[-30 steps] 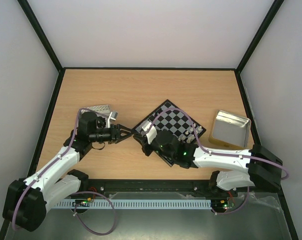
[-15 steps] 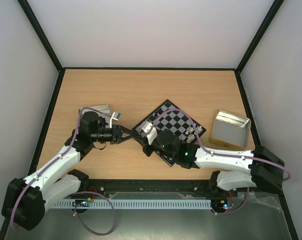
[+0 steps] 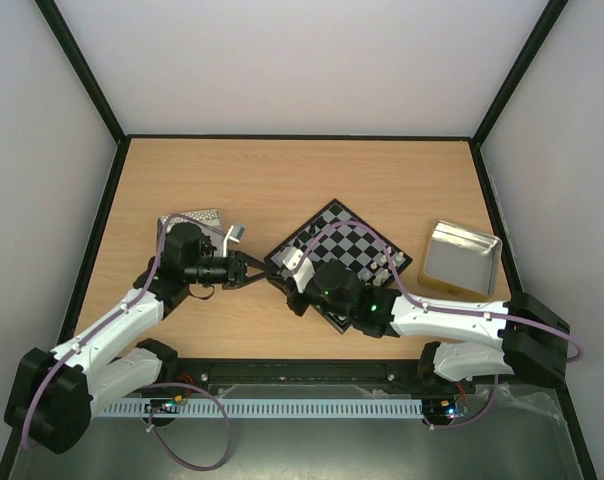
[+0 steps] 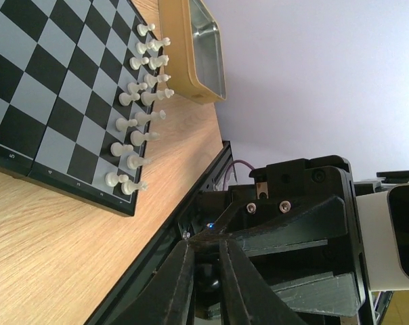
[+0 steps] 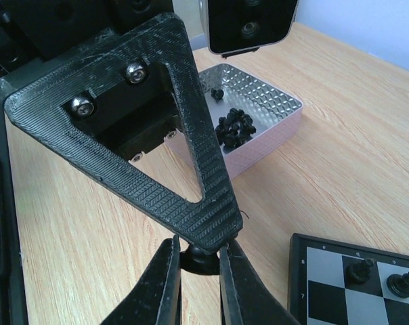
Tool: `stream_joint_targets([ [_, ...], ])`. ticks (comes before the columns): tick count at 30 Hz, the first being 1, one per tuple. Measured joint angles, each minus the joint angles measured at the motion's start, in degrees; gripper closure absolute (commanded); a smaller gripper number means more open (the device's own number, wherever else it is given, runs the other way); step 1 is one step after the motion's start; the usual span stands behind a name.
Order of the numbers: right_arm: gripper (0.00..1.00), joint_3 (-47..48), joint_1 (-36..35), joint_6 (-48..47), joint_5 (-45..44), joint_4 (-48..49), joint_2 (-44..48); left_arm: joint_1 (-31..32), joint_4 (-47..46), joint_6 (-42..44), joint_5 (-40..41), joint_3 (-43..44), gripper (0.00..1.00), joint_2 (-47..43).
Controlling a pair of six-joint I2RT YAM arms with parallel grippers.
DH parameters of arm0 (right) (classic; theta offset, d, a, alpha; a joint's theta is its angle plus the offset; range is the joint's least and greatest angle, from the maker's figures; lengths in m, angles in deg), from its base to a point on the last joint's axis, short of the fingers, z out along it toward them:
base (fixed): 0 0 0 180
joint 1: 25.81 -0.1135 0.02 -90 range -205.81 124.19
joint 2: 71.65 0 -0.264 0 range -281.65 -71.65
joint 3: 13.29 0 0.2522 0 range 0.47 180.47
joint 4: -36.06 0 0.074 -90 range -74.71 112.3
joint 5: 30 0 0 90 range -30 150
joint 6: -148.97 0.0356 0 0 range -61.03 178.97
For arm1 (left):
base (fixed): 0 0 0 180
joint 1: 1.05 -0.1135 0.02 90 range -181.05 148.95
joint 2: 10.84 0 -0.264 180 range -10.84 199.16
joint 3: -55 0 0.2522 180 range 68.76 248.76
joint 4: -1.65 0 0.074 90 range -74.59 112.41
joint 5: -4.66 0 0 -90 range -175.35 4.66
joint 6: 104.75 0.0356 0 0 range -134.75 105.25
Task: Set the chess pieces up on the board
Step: Place the chess piece on the chessboard.
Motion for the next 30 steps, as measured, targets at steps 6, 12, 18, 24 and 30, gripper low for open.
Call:
stream_joint_targets([
  [6,0.57,-0.02,0.07,0.04,-0.48,-0.72,0.00,0.31,0.76,1.75,-0.07,0.85,0.98,1.31],
  [12,0.31,-0.02,-0.13,5.38,-4.66,-0.83,0.02,1.31,4.37,5.11,3.69,3.93,0.98,2.14],
  [18,0.28,0.48,2.38,11.02,-7.72,-2.12,1.57,1.53,13.44,12.09,21.03,11.87,0.98,8.04],
  [24,0.29,2.62,11.19,19.02,-8.63,-4.68,1.53,6.43,16.33,15.58,36.76,15.23,0.98,14.62],
  [30,0.29,3.56,21.86,30.67,-7.28,-7.50,0.31,17.64,17.70,16.37,50.86,17.16,0.98,21.00],
])
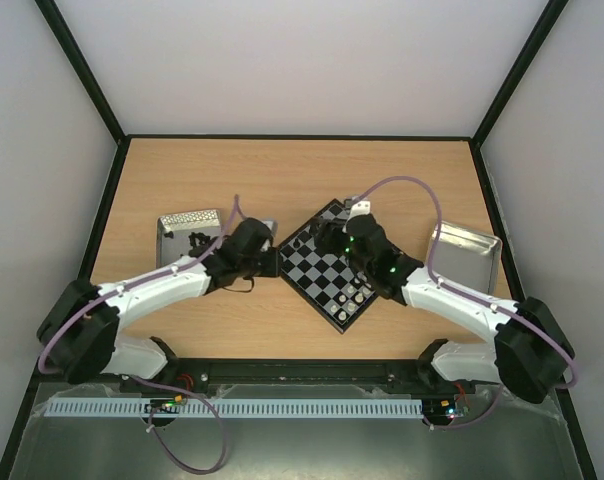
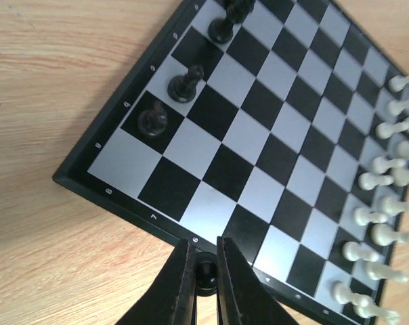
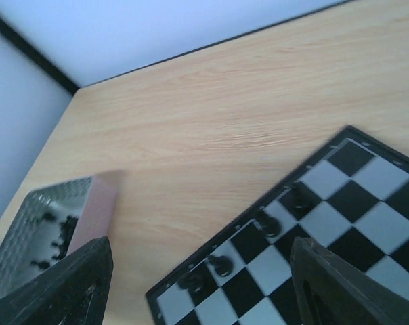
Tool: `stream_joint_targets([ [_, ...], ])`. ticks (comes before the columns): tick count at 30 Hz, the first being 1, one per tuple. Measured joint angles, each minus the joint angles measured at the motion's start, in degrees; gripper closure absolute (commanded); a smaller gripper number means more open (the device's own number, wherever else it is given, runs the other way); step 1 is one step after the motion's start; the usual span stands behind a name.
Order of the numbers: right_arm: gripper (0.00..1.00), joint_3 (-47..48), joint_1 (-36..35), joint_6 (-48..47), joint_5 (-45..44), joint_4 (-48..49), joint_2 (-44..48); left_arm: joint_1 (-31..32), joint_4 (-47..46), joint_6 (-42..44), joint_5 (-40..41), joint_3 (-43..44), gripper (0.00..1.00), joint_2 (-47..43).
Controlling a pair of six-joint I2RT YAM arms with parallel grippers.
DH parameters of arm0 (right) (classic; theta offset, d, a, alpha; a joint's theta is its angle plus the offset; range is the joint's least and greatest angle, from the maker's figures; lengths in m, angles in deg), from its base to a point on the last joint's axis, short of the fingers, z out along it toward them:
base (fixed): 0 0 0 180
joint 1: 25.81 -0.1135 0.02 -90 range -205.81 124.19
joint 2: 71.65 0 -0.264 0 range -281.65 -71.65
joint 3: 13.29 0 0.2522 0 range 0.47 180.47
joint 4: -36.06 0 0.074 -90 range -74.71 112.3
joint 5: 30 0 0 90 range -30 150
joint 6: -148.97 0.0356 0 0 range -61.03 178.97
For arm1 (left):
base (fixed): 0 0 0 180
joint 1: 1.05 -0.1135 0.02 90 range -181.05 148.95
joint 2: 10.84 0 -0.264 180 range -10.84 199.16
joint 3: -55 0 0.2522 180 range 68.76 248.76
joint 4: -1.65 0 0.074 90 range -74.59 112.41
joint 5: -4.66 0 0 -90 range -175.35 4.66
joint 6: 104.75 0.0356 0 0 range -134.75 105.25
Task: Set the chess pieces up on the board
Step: Place the chess piece on the chessboard.
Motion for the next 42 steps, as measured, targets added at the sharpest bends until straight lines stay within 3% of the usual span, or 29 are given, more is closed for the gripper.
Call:
stream_joint_targets([
  [7,0.29,-2.64,7.56,10.47,2.73,-0.59,-1.20,8.26,2.16,-0.92,11.65,4.68,0.98,9.51],
  [14,0.29,-4.15,9.46,14.64,4.20,-1.31,-1.95,10.38,4.81,-5.86,18.84,12.02,0.98,19.19],
  [42,0.28,-4.50,9.57,15.08,4.28,-3.21,-1.18,10.36,7.52,-10.01,23.45,15.10,0.94,25.07],
])
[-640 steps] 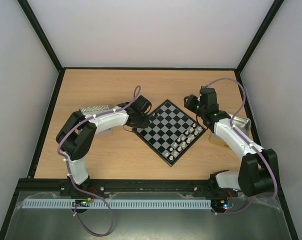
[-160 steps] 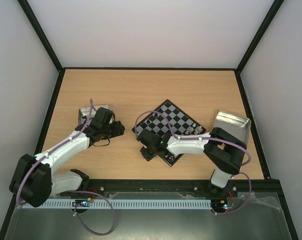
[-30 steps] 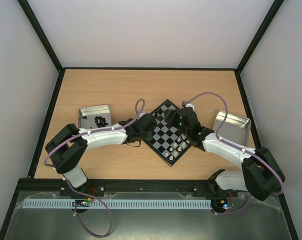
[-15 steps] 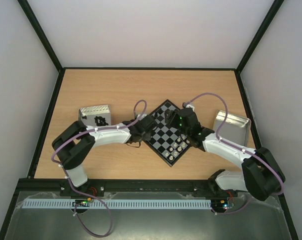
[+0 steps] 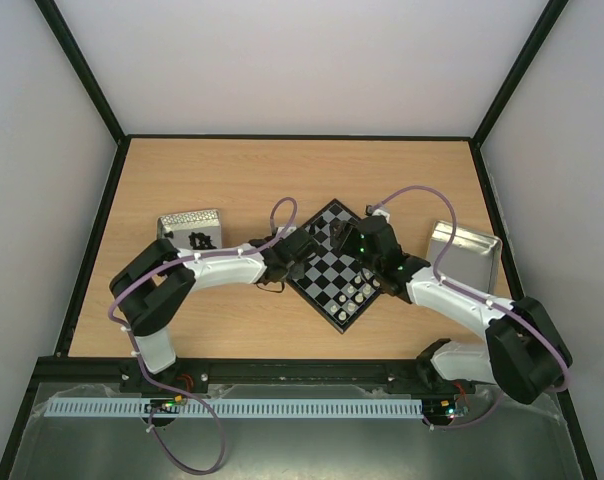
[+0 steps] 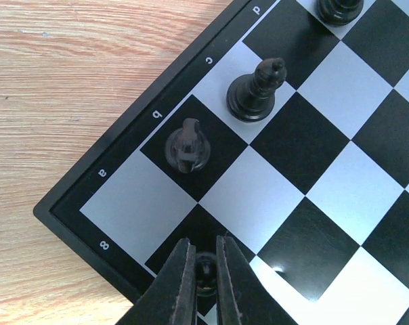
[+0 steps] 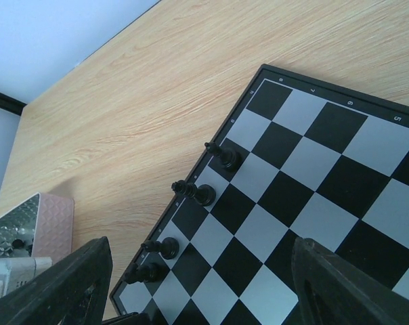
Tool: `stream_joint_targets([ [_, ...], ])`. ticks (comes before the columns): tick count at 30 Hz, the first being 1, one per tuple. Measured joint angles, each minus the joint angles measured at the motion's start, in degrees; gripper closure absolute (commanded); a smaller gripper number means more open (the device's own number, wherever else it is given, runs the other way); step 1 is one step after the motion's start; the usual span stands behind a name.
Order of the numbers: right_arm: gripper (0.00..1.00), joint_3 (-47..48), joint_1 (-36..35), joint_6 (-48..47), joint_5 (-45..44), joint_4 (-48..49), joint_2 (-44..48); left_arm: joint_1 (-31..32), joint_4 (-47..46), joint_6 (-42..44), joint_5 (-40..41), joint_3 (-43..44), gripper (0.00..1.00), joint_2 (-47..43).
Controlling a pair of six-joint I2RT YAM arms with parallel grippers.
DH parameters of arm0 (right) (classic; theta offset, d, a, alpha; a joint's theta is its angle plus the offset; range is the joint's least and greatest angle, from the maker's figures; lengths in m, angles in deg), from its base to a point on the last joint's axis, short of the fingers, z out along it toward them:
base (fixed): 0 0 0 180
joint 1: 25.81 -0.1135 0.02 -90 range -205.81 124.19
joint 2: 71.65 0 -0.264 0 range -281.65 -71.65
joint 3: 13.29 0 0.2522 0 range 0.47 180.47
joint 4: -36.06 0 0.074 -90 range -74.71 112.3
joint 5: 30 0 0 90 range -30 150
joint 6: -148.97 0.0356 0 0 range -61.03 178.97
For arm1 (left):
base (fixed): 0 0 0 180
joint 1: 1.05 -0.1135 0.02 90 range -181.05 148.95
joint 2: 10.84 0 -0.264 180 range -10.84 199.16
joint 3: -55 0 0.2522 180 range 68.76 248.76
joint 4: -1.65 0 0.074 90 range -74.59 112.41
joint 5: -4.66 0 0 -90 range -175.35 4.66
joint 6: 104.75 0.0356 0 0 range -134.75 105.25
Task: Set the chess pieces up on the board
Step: Place the chess piece on the chessboard.
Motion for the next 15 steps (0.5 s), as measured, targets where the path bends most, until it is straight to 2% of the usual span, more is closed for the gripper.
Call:
stream_joint_targets([
  [4,0.28,0.00,0.00,0.00,-0.02,-0.33,0.52,0.00,0.66,-0.39,0.02,0.33,0.91,0.15],
  [8,0.28,-0.17,0.00,0.00,-0.20,-0.42,1.31,0.00,1.16,-0.63,0.24,0.46,0.80,0.24],
  [15,0.28,-0.70,0.00,0.00,-0.17,-0.55,2.56,-0.04,2.32,-0.57,0.02,0.50,0.70,0.33],
])
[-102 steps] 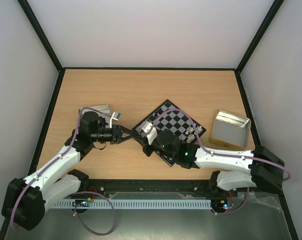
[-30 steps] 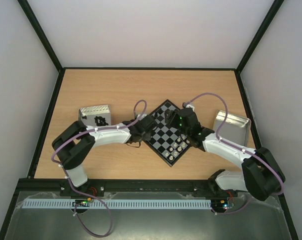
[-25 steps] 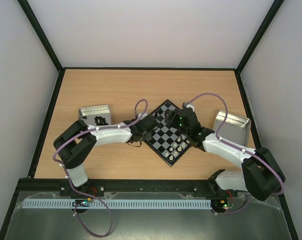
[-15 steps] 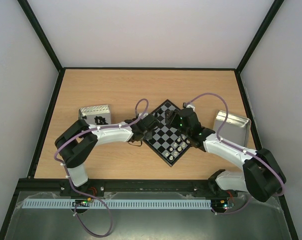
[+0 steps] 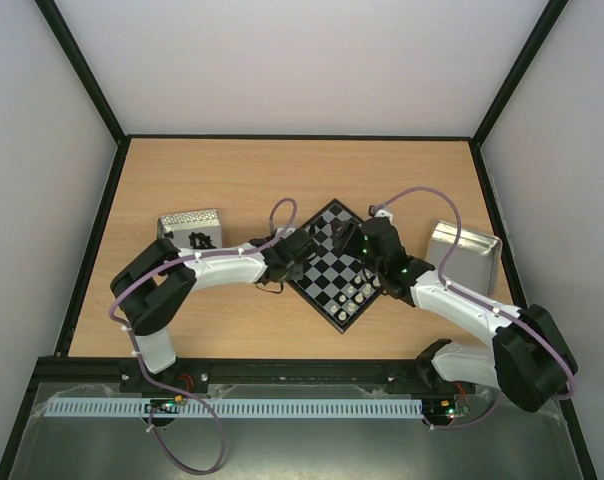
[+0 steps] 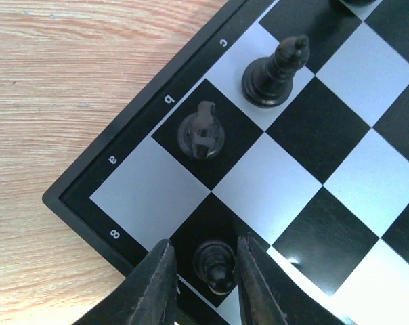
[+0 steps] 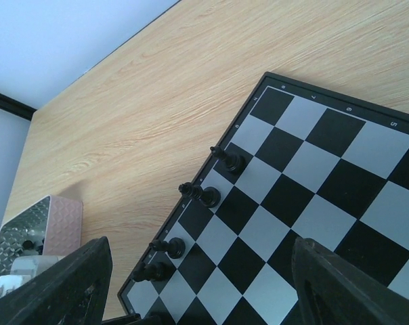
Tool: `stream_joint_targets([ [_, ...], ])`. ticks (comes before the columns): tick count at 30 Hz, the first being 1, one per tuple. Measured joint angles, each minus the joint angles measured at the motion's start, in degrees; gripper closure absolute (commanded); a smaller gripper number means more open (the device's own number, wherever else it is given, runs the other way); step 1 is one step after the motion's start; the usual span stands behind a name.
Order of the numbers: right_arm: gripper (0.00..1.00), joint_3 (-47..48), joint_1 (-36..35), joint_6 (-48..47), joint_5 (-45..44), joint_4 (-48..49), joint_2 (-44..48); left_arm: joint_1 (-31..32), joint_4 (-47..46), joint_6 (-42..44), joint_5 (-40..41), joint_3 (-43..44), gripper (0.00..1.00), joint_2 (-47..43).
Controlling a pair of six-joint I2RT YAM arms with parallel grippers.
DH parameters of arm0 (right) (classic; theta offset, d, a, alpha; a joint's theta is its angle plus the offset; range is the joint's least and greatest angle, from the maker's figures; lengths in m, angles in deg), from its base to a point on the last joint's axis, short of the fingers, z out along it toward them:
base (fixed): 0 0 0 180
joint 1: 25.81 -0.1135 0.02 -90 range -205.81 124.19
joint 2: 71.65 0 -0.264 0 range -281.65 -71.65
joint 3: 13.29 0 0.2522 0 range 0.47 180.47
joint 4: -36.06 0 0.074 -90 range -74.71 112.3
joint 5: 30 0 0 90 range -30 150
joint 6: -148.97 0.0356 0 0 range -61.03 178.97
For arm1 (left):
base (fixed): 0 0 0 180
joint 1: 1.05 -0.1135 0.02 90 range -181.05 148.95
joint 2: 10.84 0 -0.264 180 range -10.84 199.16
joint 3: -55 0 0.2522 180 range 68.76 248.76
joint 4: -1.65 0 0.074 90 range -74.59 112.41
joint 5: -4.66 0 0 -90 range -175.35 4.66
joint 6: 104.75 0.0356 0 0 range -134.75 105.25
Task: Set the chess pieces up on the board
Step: Place the chess piece on the chessboard, then pick up the chess piece from the storage box.
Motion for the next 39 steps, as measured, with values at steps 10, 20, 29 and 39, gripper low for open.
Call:
stream_joint_targets([
  [10,0.28,-0.48,0.02,0.02,0.28,-1.11,2.89,-0.52,1.75,0.61,-2.29,0.85,0.50,-3.34],
  [20,0.30,-0.50,0.02,-0.22,3.23,-2.58,3.56,-6.34,4.33,0.90,-0.83,0.20,0.44,-20.24],
  [29,0.42,2.62,0.02,-0.13,4.72,-4.63,3.50,-30.25,5.07,4.74,-6.36,-11.06,0.54,-32.59],
  [39,0.65,3.45,0.02,2.21,6.49,-5.79,-0.02,-47.56,2.64,11.21,-16.24,-11.37,0.60,-23.76],
])
